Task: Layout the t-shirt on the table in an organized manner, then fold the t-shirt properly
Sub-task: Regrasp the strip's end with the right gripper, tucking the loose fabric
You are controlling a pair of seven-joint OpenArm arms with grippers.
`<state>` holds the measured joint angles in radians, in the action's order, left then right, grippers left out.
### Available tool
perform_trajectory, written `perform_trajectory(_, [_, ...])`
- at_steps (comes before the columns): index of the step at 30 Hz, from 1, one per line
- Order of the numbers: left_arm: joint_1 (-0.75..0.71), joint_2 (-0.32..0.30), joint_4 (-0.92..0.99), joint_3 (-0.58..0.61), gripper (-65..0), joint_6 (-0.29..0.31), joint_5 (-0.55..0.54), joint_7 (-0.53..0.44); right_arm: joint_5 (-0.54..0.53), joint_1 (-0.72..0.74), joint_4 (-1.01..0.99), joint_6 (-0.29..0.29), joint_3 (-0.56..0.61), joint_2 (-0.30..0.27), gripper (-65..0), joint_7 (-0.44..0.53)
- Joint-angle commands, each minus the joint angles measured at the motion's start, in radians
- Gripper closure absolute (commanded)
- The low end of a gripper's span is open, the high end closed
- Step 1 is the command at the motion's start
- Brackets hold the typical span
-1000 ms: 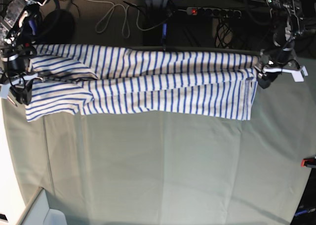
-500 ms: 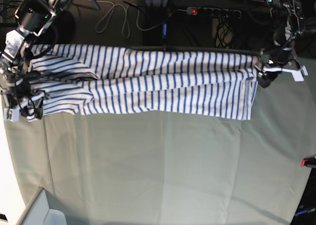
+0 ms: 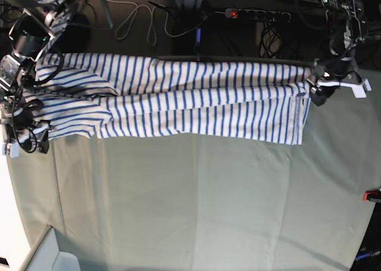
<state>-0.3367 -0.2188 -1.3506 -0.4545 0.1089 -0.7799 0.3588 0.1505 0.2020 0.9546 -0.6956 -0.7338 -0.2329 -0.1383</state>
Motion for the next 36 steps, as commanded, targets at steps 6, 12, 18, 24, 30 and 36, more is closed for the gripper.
perform_trajectory(6, [0.006,-0.011,-0.013,-0.005,-42.0,0.01,-0.009,-0.019,-0.016,0.02,-0.007,-0.003,-0.003,-0.027,-30.2,0.024])
perform_trajectory(12, [0.008,-0.011,-0.013,-0.005,-42.0,0.01,-0.013,-0.019,-0.018,0.02,-0.007,-0.003,-0.003,-0.027,-15.6,0.026])
perform_trajectory(18, [0.029,-0.009,-0.013,-0.005,-42.0,0.01,-0.006,-0.019,-0.018,0.046,-0.006,-0.003,-0.003,-0.027,0.0,0.026])
perform_trajectory(24, [0.034,-0.011,-0.013,-0.005,-42.0,0.01,-0.006,-0.019,-0.019,0.034,0.047,-0.003,-0.013,-0.023,0.0,0.022])
perform_trajectory(30, [0.034,-0.011,-0.013,-0.005,-42.0,0.008,-0.006,-0.019,-0.024,-0.063,0.217,-0.003,-0.086,0.043,0.0,0.022])
perform_trajectory(36, [0.034,-0.011,-0.013,-0.005,-42.0,0.008,-0.006,-0.019,-0.127,-0.212,0.415,-0.003,-0.114,0.128,0.0,0.016])
